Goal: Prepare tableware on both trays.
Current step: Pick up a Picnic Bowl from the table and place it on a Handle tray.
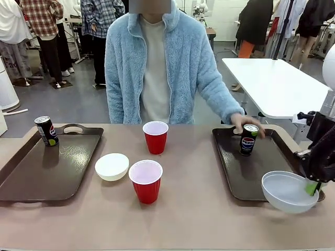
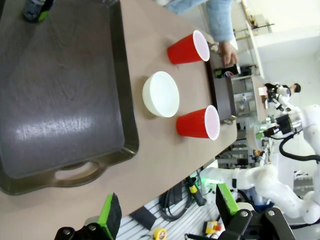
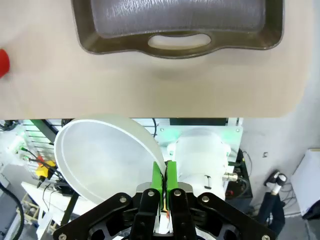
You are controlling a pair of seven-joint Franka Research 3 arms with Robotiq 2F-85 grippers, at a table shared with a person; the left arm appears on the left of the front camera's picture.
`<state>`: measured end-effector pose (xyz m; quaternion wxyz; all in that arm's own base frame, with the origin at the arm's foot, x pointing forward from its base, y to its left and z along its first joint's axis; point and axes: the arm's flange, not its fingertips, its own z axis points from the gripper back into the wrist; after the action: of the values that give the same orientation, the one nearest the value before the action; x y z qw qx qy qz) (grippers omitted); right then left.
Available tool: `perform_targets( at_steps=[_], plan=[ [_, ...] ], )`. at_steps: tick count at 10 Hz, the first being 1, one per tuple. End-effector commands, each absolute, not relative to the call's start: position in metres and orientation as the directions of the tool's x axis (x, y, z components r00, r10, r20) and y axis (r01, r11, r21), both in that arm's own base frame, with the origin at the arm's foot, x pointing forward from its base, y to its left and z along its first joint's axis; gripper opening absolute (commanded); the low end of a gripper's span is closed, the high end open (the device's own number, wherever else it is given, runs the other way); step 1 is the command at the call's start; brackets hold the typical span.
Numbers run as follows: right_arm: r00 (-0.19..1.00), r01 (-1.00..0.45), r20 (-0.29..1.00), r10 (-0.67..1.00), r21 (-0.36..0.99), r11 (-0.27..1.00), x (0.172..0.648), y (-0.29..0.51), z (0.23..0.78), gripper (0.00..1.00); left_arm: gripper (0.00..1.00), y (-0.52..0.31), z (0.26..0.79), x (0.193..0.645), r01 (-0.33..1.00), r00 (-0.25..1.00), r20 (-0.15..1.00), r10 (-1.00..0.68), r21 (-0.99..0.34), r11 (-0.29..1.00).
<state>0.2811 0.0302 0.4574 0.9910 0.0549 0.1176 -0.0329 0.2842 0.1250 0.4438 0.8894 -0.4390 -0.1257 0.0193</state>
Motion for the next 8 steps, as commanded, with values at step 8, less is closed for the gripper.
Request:
perform_targets(
  at_steps=[8],
  plan=[
    [0.961,0.27,-0.114,-0.252,0.18,0.946,0.426,0.0,0.368,0.0,1.0,0.126,0.444,0.285,0.081,0.965,0.214,0.149,-0.791,0.607]
  ],
)
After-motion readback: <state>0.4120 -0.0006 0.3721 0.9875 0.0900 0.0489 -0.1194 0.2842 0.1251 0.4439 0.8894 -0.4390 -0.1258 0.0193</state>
